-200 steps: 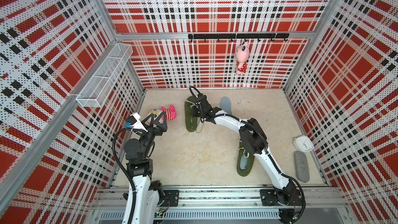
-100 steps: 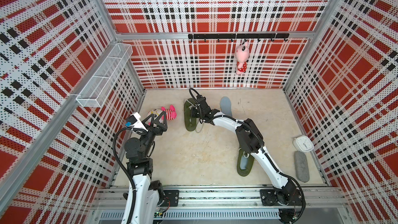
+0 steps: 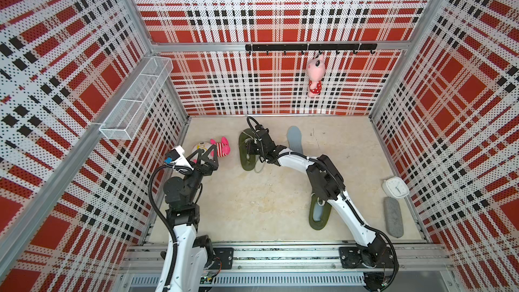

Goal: Remove the insole from the shoe
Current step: Place the shoe at the center of the board, then pick up the shoe at the center of the board.

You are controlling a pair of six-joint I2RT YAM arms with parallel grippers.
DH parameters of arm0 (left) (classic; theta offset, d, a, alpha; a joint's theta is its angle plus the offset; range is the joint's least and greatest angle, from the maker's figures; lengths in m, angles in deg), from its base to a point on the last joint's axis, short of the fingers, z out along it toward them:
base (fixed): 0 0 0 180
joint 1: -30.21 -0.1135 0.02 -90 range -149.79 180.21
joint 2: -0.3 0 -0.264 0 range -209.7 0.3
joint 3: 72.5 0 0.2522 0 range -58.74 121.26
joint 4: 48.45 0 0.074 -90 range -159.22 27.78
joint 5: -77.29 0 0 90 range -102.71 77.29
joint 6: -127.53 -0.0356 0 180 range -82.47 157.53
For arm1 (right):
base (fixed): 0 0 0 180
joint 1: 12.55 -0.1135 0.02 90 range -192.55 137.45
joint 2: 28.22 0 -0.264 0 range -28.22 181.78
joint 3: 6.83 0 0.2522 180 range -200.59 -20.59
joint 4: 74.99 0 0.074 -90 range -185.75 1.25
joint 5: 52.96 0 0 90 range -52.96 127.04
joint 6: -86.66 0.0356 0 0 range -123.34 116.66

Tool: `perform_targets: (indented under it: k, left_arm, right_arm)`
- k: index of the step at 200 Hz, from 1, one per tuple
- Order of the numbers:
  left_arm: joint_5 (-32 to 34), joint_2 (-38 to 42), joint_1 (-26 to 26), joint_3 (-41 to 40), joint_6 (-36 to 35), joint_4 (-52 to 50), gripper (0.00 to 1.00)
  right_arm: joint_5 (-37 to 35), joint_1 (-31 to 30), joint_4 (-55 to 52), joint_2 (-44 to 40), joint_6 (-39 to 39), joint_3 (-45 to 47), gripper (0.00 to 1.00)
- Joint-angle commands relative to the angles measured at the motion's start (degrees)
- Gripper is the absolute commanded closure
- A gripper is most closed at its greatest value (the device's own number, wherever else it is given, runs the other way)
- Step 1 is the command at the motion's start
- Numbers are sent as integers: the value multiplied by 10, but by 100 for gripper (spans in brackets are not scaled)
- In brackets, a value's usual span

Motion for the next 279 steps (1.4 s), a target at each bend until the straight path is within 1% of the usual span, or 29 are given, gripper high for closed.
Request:
perform_targets:
  k: [1,18,22,27,34,37,93,123,134,149,164,185,195,197,203,224,230,234,244,260,279]
  left_arm:
    - [-5,5,-3,-2,-6,9,2]
    - [-8,5,-3,-2,-6,9,2]
    - [-10,5,-3,-2,-7,9,2]
    - [-12,5,-3,-2,-9,9,2]
    - [-15,4,-3,-2,-10,9,2]
    - [-16,4,-3,-1,-10,9,2]
    - [-22,0,0,-2,-8,9,2]
    - [-20,-7,26,-2,-13,5,2]
    - [-11,-12,48,-4,-17,5,2]
    - [13,-24,97,-4,-26,5,2]
    - [40,-42,148,2,-41,3,1]
    - [83,-74,225,13,-55,2,1]
    - [106,-90,257,20,-63,3,1]
    - [111,-93,273,21,-65,3,1]
    - [125,-103,297,25,-72,3,0]
    - [166,-136,361,39,-90,11,1]
    - [175,-145,375,41,-93,14,1]
    - [181,-151,384,43,-95,17,1]
    - [187,-168,401,48,-98,24,1]
    - [193,-194,420,55,-101,34,1]
    - [195,-219,431,58,-101,50,1]
  right_arm:
    - [-3,4,31,-62,-15,29,39]
    - [2,4,43,-92,-17,56,24]
    - [5,4,45,-102,-19,66,18]
    - [6,4,45,-110,-22,72,14]
    - [6,4,45,-123,-26,84,2]
    - [5,4,45,-129,-27,89,0]
    - [-11,4,39,-258,-30,195,0]
    - [-45,4,24,-365,-34,297,0]
    - [-63,4,14,-408,-47,338,0]
    - [-71,7,-20,-472,-64,386,0]
    - [-83,10,-99,-521,-77,409,0]
    - [-127,15,-217,-584,-77,445,0]
    - [-147,22,-258,-616,-69,471,0]
    - [-149,24,-267,-624,-67,477,0]
    - [-152,29,-287,-643,-58,494,0]
    - [-135,57,-317,-711,-31,571,0]
    - [-135,62,-323,-726,-22,591,0]
    - [-118,66,-327,-734,-18,602,0]
    - [-108,73,-344,-744,-4,620,0]
    - [-92,75,-378,-742,14,631,1]
    - [-73,75,-405,-733,38,646,3]
